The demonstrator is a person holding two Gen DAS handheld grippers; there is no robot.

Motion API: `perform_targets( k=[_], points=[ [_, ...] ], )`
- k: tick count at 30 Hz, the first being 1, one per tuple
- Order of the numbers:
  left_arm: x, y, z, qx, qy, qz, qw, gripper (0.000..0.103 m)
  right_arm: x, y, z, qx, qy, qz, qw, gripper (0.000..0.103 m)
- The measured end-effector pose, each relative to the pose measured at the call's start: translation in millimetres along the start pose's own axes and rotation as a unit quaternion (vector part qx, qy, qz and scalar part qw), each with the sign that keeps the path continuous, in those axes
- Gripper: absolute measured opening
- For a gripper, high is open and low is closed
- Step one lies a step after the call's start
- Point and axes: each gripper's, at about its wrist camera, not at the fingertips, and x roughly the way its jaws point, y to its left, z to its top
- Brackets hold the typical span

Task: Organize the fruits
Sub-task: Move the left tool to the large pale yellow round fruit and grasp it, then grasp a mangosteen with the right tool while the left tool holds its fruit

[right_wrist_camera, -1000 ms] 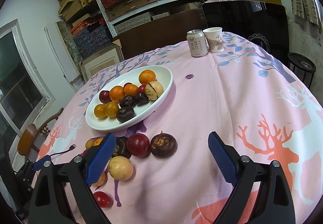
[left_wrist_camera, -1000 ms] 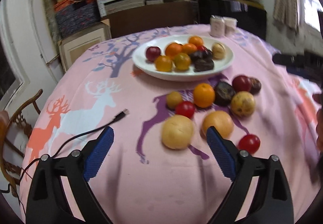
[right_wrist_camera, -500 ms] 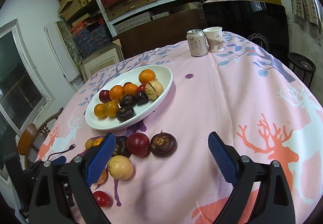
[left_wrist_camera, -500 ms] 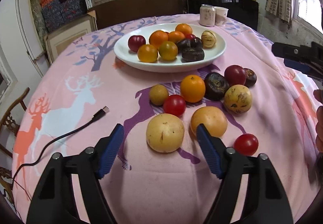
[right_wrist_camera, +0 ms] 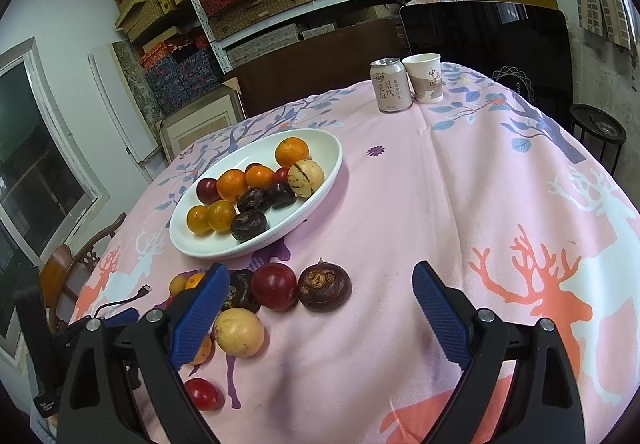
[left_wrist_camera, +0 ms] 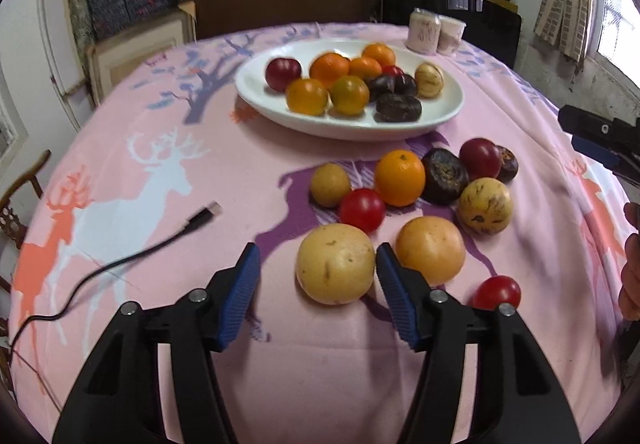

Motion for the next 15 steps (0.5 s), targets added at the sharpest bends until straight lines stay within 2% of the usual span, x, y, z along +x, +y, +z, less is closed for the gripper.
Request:
perform_targets(
  k=[4,8,12,15],
  points=[
    [5,-2,1,0.004,0.009,-0.007,0.9999,0.058,0,0,0,-0.002,0.000,-0.005,1.000,0.094],
    [4,-2,1,0.002,0.009,-0.021,0.9997,0.046,2,0,-1,-0.001,0.002,-0.008,1.000,0.094],
    [2,-9,0,0.017,0.004,-0.011,0.9998,0.041,4,1,-1,-0.007,0.003,-0.013,1.000,0.094],
    [0,-9,-1,0.016,-0.002,0.003,0.9999,0.041,10,1,-2,-0.018,0.011,-0.036,0.999,0.094]
  ],
)
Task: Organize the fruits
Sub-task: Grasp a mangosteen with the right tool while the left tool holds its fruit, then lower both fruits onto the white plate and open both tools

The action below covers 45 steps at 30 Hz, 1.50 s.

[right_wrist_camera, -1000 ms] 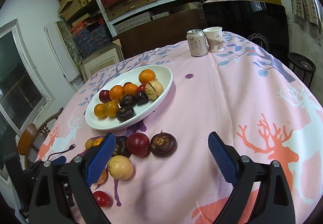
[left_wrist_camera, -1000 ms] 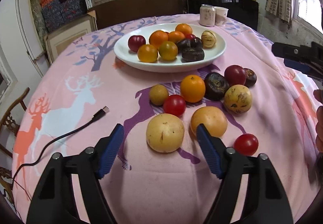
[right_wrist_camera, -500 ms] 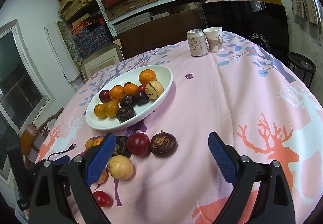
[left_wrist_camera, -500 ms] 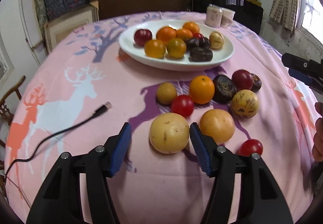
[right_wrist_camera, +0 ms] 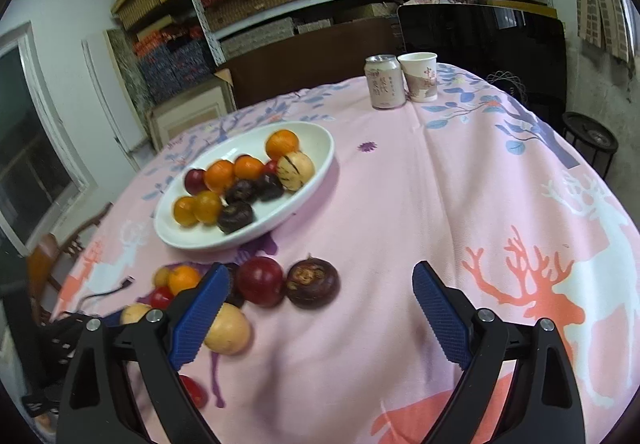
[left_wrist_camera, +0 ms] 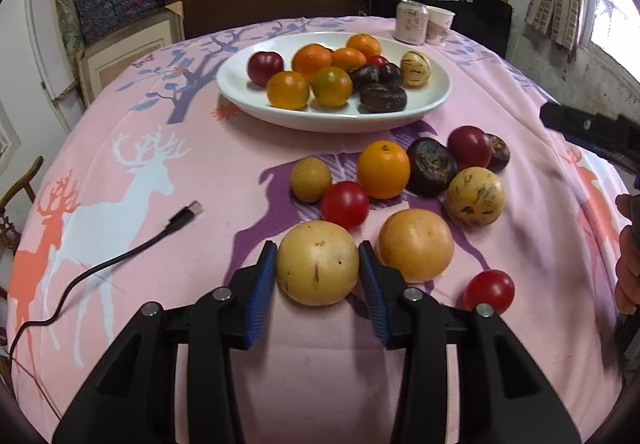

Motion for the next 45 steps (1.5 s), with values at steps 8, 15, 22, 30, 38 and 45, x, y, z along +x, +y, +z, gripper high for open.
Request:
perform_targets(
  k=[8,15,22,30,38,45],
  points=[
    [-17,10,0,-0.020,-0.029,0.007,0.9994,0.041,14,5,-6,-0.037,0.015,-0.059,0.997,0.093],
    [-18,18,1,-0.036,-0.024,-0.003,0.9991,0.041,34,16,-11,-0.082,0.057,-0.070,0.993,0.078],
    [-19,19,1,-0.042,-0.024,-0.015,0.9987,0.041,52,23,-10,-0.093,0.098,-0.050,0.990,0.053],
    [-18,19,1,-0.043,-0.018,-0.018,0.9988,0.041,63,27,-8,-0.099,0.110,-0.046,0.988,0.050],
    [-16,18,0,-0.042,-0.013,-0.015,0.9989,0.041,63,30,-9,-0.109,0.103,-0.046,0.988,0.043],
    [-13,21,1,-0.045,-0.014,-0.004,0.9989,0.041,52,26,-10,-0.095,0.086,-0.044,0.991,0.042]
  ],
)
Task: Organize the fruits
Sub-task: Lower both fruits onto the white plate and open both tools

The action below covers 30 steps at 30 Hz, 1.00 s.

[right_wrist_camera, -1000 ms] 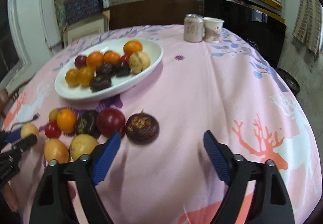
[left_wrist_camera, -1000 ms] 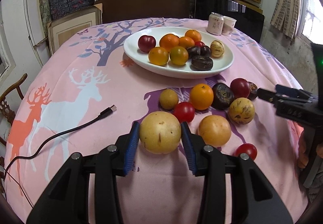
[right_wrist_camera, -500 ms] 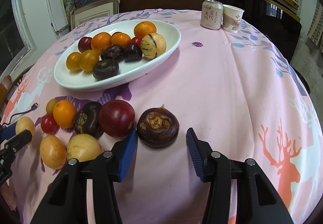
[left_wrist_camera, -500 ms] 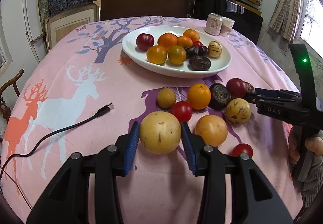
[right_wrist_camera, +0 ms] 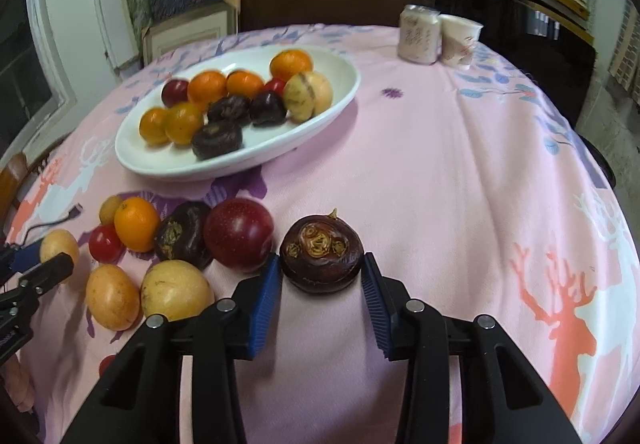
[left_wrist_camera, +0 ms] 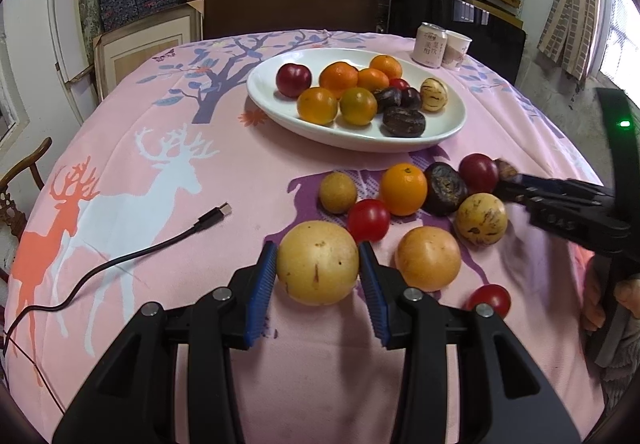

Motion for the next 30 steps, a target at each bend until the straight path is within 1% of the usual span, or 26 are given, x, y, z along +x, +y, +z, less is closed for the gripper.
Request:
perform_targets(
  k=[3,8,11,15,19,21,22,25,27,30],
  points=[
    [0,3,1,-0.007,-0.003,0.004,1.0000,0.041,-13,-9,0,0.020,-0.023,0.001,1.000,0.042],
    [0,4,7,-0.012,-0.002,-0.006,0.9999,0.041,-18,-19,0,0.040,-0.028,0.010,0.999,0.042],
    [0,6,27,-0.020,-0.009,-0.012,0.9997,0.041,-22,-20,1,0.043,-0.036,0.014,0.998,0.042],
    [7,5,62,-0.018,-0.022,-0.005,0.9996,0.041,-32,-21,7,0.050,-0.052,0.034,0.997,0.042],
    [20,9,96,-0.035,-0.033,-0.004,0.9988,0.041,-41,-19,32,0.048,-0.059,0.054,0.996,0.042],
    [27,12,109,-0.043,-0.038,0.006,0.9983,0.041,-42,-13,47,0.038,-0.066,0.050,0.996,0.042],
    [32,12,116,-0.044,-0.042,0.018,0.9980,0.041,-41,-10,55,0.032,-0.069,0.048,0.996,0.042],
    [44,15,129,-0.052,-0.048,0.032,0.9970,0.041,-33,2,77,0.018,-0.075,0.047,0.996,0.042],
    [55,17,136,-0.059,-0.045,0.030,0.9968,0.041,-25,10,88,0.013,-0.074,0.051,0.996,0.042],
    [65,18,142,-0.057,-0.046,0.030,0.9968,0.041,-10,17,94,0.019,-0.072,0.060,0.995,0.042]
  ],
)
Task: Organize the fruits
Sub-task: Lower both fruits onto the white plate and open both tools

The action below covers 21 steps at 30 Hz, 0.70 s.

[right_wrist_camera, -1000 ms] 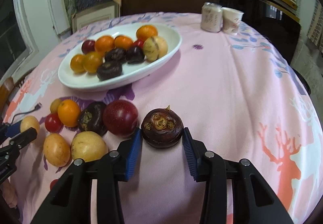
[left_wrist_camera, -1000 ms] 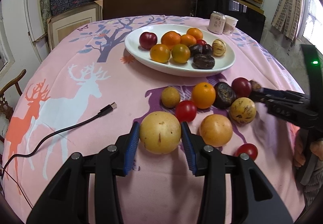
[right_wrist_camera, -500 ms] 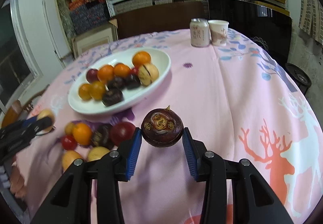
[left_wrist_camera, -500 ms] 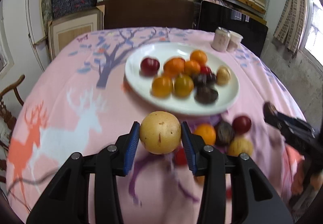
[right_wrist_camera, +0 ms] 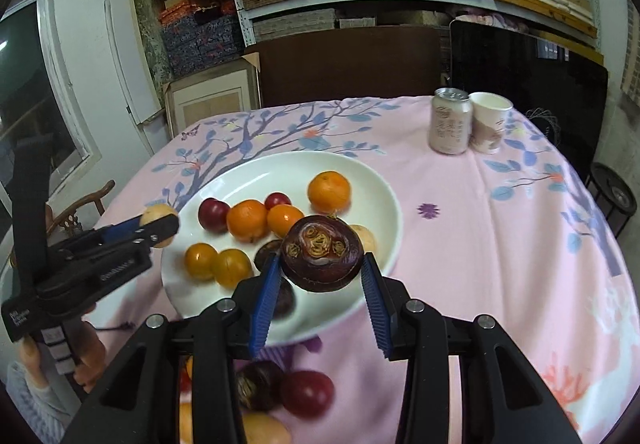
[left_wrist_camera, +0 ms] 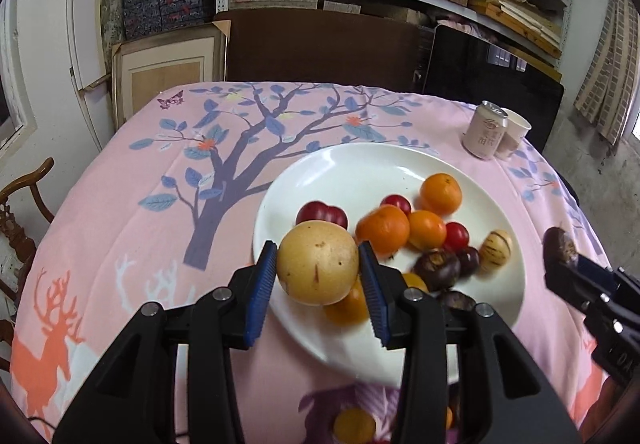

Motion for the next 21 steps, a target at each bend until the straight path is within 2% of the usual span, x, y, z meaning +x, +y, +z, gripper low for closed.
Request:
perform_targets(
  k=[6,21],
  points=[
    [15,-1,-3,0.020,0.005,0.006,0.9998,0.041,22,6,-5,-0.012,0.011,-0.004,1.000,0.042],
    [24,-3,-5,0.025,0.014,0.006,0.9996,0.041,31,6,-8,-0.014,0.019,0.000,1.000,0.042]
  ],
)
